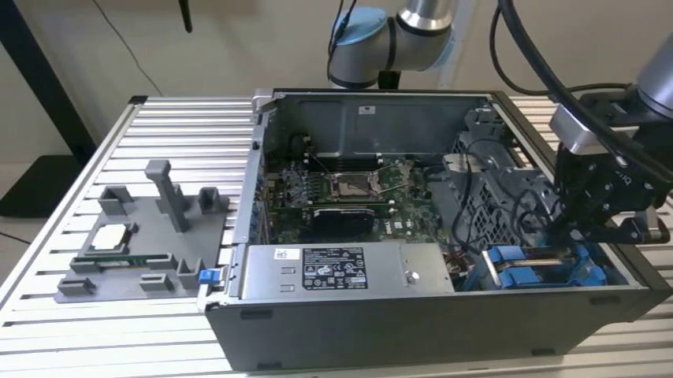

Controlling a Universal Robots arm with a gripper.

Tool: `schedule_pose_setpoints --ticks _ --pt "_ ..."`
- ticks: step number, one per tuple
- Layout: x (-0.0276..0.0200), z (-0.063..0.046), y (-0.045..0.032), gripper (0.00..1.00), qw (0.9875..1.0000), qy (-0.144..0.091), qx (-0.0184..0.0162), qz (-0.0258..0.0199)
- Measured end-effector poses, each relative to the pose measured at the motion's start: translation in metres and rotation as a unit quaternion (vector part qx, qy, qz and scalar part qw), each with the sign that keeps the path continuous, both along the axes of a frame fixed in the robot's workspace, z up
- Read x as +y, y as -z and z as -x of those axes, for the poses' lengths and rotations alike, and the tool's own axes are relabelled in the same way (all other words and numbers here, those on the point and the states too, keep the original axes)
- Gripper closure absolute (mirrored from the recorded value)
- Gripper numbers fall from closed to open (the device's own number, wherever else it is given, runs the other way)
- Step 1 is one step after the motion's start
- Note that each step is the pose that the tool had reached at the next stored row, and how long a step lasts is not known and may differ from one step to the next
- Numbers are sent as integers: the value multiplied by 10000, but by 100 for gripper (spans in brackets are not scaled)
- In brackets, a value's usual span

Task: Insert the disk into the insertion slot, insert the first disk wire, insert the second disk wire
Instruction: 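Insert the first disk wire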

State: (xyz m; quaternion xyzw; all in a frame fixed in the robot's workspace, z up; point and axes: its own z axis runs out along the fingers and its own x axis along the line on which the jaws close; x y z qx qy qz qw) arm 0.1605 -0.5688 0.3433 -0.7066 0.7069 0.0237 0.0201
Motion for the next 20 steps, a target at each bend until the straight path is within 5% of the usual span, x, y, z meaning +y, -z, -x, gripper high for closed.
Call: schedule_pose_setpoints --ticks 8,20 --pt "-72 -7 9 100 10000 -38 -6 -34" --pt "-71 29 45 100 9999 -41 -113 -80"
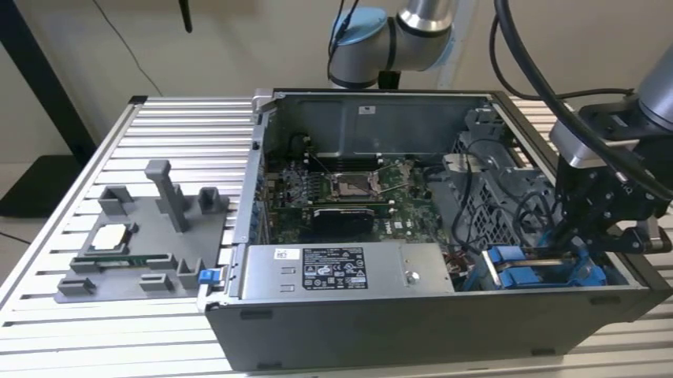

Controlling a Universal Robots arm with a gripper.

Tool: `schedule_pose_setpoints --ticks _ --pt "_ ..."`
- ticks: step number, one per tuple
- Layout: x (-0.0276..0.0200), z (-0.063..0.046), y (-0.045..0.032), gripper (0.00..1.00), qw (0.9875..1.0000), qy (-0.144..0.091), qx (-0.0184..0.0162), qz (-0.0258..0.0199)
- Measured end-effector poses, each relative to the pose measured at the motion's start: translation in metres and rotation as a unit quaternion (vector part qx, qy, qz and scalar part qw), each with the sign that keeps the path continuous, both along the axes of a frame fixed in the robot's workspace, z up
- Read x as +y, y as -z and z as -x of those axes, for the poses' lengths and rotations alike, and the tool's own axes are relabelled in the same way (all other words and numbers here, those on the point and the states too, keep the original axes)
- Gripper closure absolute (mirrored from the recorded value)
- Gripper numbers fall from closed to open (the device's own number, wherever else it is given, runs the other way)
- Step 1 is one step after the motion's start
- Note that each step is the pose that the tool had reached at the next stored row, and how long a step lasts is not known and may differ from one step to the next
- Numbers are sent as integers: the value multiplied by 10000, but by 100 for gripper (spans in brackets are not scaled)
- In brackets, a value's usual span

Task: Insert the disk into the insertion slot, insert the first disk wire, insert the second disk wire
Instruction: 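Insert the first disk wire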

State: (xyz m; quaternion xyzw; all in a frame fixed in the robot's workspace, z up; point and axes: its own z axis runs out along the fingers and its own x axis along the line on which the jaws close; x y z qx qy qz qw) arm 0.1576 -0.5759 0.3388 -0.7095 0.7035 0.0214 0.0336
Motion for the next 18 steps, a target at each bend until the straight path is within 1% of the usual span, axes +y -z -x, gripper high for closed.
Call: schedule_pose_setpoints --ticks 3,7,9,11,13,14,15,16,18 --pt "0 11 3 100 10000 0 -9 -4" --pt "1 12 12 100 10000 0 -20 -34" --pt "0 12 36 100 10000 2 -26 -49" --pt "0 12 77 100 10000 5 -27 -38" --pt "1 12 94 100 10000 6 -27 -49" --pt "1 13 97 0 10000 7 -26 -51" --pt "1 13 92 0 10000 7 -27 -54" --pt "0 13 70 0 10000 7 -26 -57" --pt "0 12 -18 0 10000 7 -23 -47"
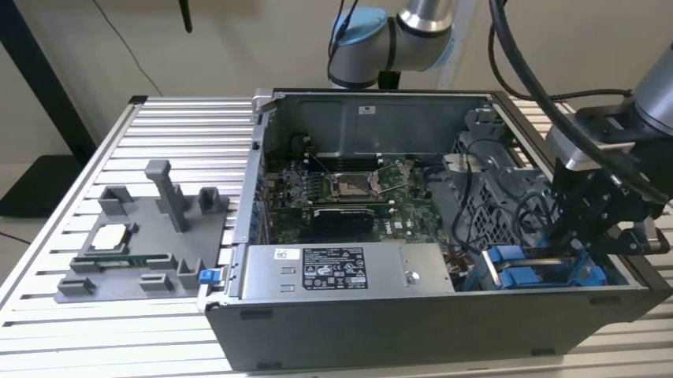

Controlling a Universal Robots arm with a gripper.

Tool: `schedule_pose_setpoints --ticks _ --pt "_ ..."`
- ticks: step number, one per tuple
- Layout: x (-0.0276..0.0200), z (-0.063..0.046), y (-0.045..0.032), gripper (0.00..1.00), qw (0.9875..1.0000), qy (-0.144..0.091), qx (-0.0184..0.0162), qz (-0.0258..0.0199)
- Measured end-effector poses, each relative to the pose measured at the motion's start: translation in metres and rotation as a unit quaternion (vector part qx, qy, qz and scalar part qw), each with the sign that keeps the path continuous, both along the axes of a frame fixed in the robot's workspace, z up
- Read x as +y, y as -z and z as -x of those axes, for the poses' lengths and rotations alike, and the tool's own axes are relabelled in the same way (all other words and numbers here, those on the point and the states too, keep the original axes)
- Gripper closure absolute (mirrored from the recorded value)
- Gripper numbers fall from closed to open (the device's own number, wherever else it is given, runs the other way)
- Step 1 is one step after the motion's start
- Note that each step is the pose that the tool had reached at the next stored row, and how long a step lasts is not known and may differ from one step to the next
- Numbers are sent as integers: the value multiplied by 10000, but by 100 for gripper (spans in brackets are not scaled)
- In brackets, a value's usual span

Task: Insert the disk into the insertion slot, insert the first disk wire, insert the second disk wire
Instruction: 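Insert the first disk wire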

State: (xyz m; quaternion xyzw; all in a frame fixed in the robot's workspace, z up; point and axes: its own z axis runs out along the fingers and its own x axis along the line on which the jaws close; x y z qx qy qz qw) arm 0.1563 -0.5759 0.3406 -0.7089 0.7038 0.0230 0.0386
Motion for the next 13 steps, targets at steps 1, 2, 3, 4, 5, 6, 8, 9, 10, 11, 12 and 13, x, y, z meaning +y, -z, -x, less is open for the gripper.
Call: schedule_pose_setpoints --ticks 1,2,3,4,5,6,8,9,10,11,12,13 --pt "0 0 -43 0 10000 0 1 -3" --pt "0 0 -83 0 10000 0 1 -3" --pt "0 0 -117 0 10000 0 1 -1" --pt "0 0 -145 0 10000 0 1 -1" --pt "0 0 -168 0 10000 0 1 -2" --pt "0 0 -194 0 10000 0 1 -1" --pt "1 0 -233 0 10000 0 1 0" --pt "1 0 -252 0 10000 0 1 -1" --pt "1 0 -269 0 10000 0 1 -1" --pt "1 0 -285 0 10000 0 1 -1" --pt "1 0 -298 0 10000 0 1 -1" --pt "1 0 -304 0 10000 0 1 -1"
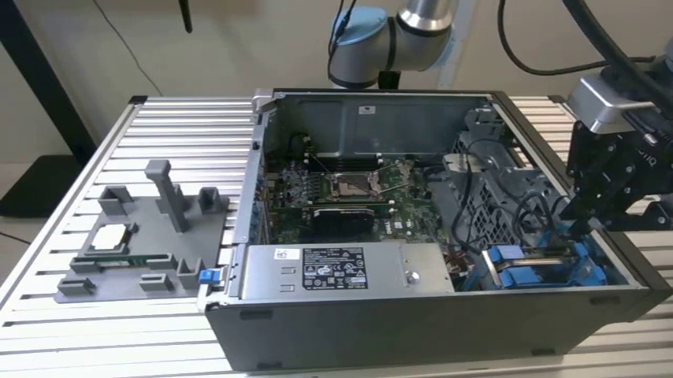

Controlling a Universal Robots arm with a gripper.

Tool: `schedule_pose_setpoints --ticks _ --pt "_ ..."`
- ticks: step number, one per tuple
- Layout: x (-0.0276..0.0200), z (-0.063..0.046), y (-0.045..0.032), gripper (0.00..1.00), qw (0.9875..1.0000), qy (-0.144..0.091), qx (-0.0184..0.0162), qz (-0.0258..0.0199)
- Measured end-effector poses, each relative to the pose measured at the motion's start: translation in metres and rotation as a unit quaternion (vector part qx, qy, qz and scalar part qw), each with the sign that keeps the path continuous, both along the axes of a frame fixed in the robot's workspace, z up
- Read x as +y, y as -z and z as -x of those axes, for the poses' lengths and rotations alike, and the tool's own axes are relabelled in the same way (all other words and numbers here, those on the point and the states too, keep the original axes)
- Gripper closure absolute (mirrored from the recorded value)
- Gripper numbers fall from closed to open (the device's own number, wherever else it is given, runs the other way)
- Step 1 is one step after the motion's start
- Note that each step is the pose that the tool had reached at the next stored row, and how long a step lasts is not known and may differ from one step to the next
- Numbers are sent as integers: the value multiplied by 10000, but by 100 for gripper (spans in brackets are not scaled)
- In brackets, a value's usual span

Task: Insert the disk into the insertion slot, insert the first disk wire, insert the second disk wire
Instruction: 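Insert the first disk wire, then insert the second disk wire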

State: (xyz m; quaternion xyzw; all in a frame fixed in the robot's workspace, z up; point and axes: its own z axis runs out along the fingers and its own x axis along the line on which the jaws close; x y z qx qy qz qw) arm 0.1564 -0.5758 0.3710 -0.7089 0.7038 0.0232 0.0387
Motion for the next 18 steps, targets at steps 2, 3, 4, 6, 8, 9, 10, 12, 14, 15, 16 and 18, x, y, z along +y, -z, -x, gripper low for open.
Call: schedule_pose_setpoints --ticks 2,3,4,6,8,9,10,12,14,15,16,18 --pt "0 0 -1 0 10000 0 0 -1" --pt "0 0 -1 0 10000 0 0 -1" --pt "0 0 -1 0 10000 0 0 -1" --pt "5 -1 -4 0 10000 0 0 1" --pt "23 -4 -3 0 10000 1 0 1" --pt "38 -6 -3 0 10000 1 0 1" --pt "56 -8 -4 0 10000 0 0 3" --pt "92 -10 -8 0 10000 0 1 3" --pt "124 -15 -20 0 10000 0 3 5" --pt "135 -19 -28 0 10000 0 5 5" --pt "144 -22 -38 0 10000 0 7 6" --pt "156 -30 -55 0 10000 0 12 6"
